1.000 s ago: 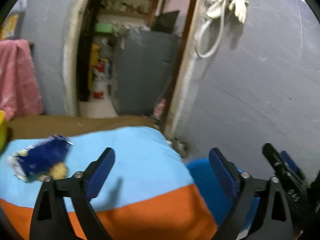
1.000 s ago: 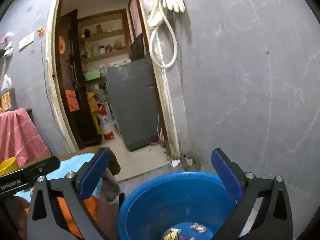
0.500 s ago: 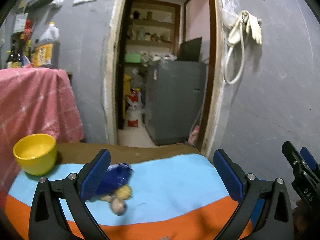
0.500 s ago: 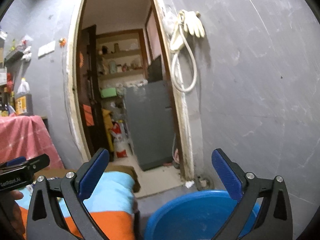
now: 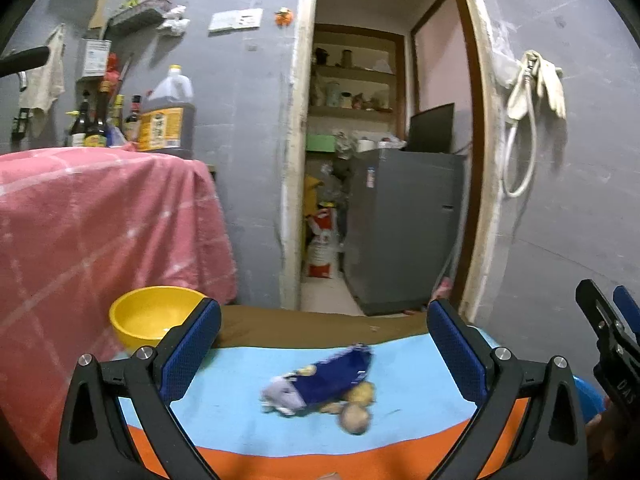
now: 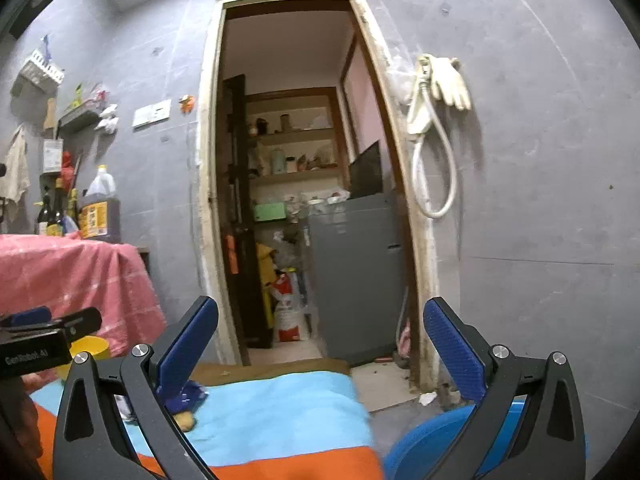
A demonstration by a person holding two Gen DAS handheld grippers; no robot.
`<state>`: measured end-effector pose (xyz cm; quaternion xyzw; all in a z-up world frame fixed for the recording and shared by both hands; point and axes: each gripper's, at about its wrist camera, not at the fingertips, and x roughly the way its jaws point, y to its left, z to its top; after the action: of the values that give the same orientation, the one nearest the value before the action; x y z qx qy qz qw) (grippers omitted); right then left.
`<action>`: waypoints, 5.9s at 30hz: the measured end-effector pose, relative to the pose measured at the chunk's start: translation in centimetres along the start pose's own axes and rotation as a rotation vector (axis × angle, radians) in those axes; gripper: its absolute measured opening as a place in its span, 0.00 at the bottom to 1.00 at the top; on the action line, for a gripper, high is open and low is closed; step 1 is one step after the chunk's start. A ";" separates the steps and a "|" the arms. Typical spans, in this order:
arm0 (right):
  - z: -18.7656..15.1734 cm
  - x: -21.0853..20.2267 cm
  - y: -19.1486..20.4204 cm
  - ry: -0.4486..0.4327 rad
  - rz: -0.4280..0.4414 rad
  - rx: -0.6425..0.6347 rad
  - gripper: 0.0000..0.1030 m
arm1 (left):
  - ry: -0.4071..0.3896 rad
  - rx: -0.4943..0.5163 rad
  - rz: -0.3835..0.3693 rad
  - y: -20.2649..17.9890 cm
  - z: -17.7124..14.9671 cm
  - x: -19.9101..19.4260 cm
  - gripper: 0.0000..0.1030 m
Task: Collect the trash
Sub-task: 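Bring both open tools back over the blue snack bag on the blanket, then grasp the white wrapper with the left tool while the right tool grasps the tan scrap, then lift both items over the blue basin and open both tools to drop them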
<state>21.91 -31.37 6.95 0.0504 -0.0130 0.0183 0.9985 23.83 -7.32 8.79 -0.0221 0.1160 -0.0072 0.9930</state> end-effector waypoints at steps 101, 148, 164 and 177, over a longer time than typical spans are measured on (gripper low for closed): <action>-9.9 10.6 12.6 0.834 0.495 -0.238 0.17 | 0.597 -0.040 -0.307 8.0 -7.4 10.9 0.05; -0.9 0.6 4.2 0.216 0.302 -0.130 0.17 | 0.121 0.038 -0.276 -1.5 -2.8 -1.3 0.05; 0.8 -1.9 -4.4 0.130 0.033 -0.075 0.17 | 0.155 0.075 -0.471 -11.1 -2.1 0.2 0.05; -0.9 -0.9 -12.3 0.326 -0.226 0.003 0.17 | 0.368 0.082 -0.626 -19.0 -4.7 4.1 0.05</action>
<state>21.45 -43.52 4.79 0.0495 0.1547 -0.0859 0.9830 26.58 -26.58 4.15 -0.0152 0.2801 -0.3191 0.9052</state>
